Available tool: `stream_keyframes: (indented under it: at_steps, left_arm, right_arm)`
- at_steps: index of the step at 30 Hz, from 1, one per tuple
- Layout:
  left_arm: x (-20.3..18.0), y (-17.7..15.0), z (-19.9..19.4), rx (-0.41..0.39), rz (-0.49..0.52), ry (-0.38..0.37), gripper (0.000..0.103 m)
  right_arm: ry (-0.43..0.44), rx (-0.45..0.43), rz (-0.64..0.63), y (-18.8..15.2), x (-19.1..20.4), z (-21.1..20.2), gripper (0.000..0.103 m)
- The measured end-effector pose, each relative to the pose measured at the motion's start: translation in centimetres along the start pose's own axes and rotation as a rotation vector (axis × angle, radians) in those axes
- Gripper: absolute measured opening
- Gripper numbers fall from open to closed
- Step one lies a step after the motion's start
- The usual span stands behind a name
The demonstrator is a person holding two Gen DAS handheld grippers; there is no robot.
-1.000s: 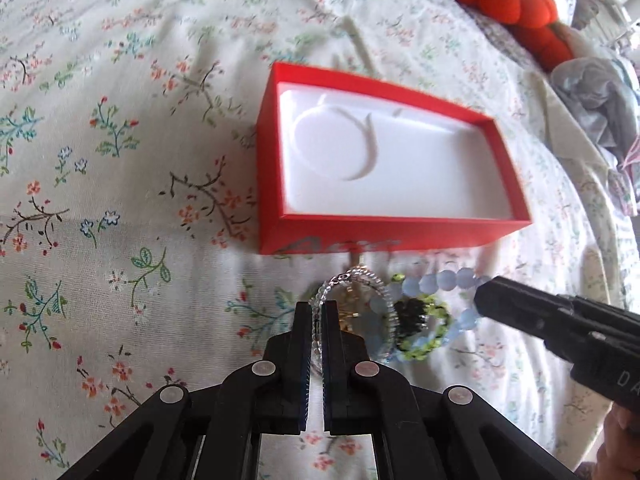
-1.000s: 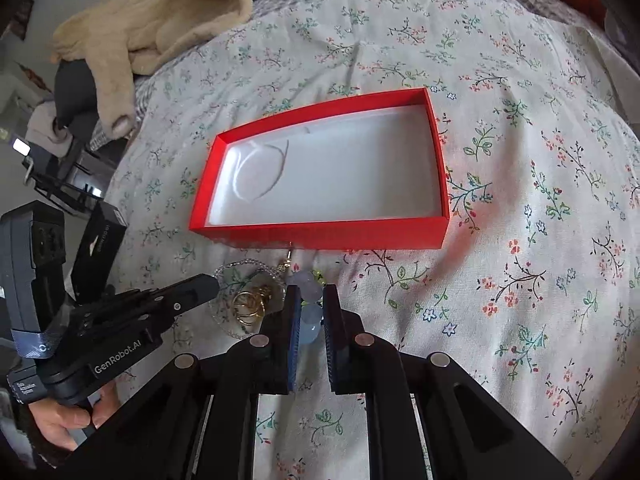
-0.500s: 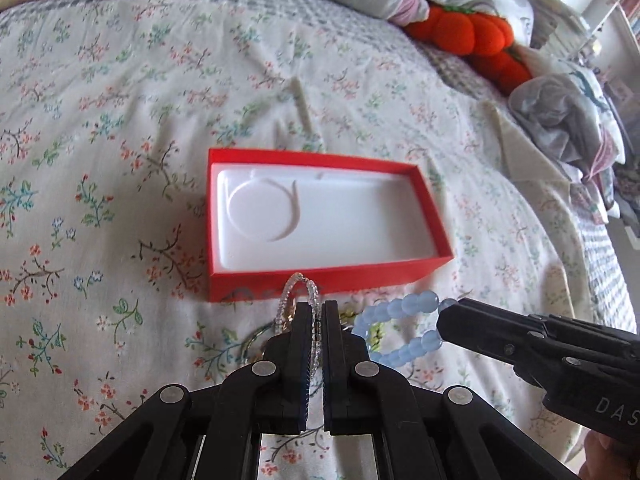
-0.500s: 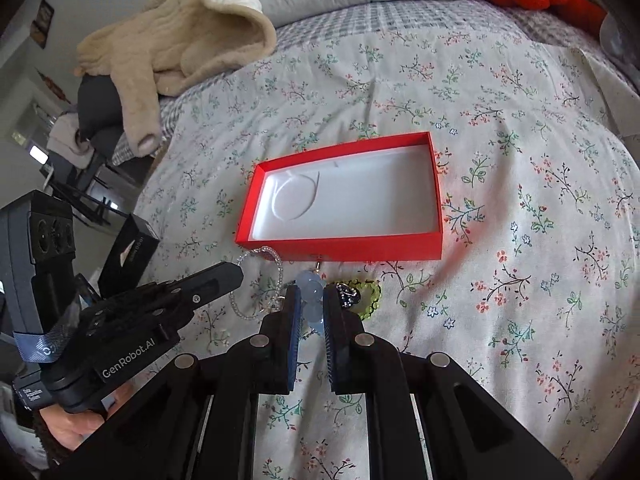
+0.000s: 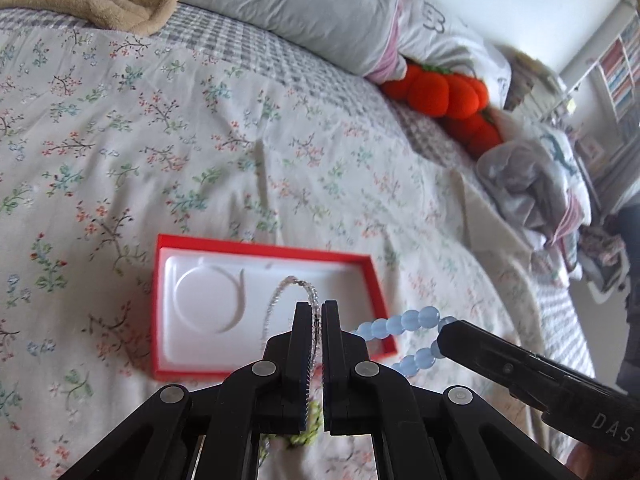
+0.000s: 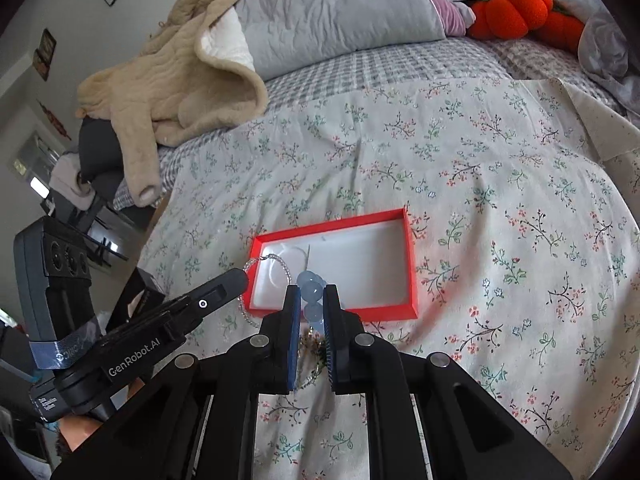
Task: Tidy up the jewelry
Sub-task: 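Lift both bracelets and lower them into the red box insert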
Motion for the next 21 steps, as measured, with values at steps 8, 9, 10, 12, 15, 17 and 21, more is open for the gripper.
stream_keyframes:
  at_steps: [8, 9, 10, 12, 15, 17, 21]
  left_arm:
    - [3.4, 0.4, 2.1, -0.008, -0.049, 0.073, 0.000]
    - [3.9, 0.4, 2.1, -0.007, -0.045, 0.096, 0.000]
    - [4.5, 0.3, 2.1, -0.004, -0.040, 0.125, 0.000]
    - [5.4, 0.2, 2.2, 0.006, -0.036, 0.164, 0.000]
    - [6.5, -0.1, 2.4, 0.027, -0.026, 0.217, 0.000]
    - [6.9, -0.2, 2.5, 0.036, -0.017, 0.242, 0.000]
    - [7.2, -0.2, 2.7, 0.044, 0.001, 0.276, 0.000]
  right_arm:
    - [-0.053, -0.044, 0.034, 2.5, -1.8, 1.5, 0.012]
    - [-0.051, -0.039, 0.036, 2.6, -1.9, 1.8, 0.012]
    - [-0.048, -0.032, 0.037, 2.7, -1.9, 2.2, 0.012]
    - [-0.029, -0.018, 0.031, 2.7, -1.5, 2.8, 0.012]
    - [0.011, 0.002, 0.016, 2.7, -0.4, 3.8, 0.012]
    - [0.002, 0.017, 0.011, 2.6, -0.3, 4.6, 0.012]
    - [-0.061, 0.051, 0.013, 2.2, -1.4, 6.5, 0.012]
Point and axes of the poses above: each gripper's, at about its wrist camera, not at the fingertips, and z roughly the way its jaws point, x to its left, y to its top, the point moved 7 cm from there along z, roughly the way its jaws point, and after that the axes turned 14 degrees about -y, right-handed, at the moved point
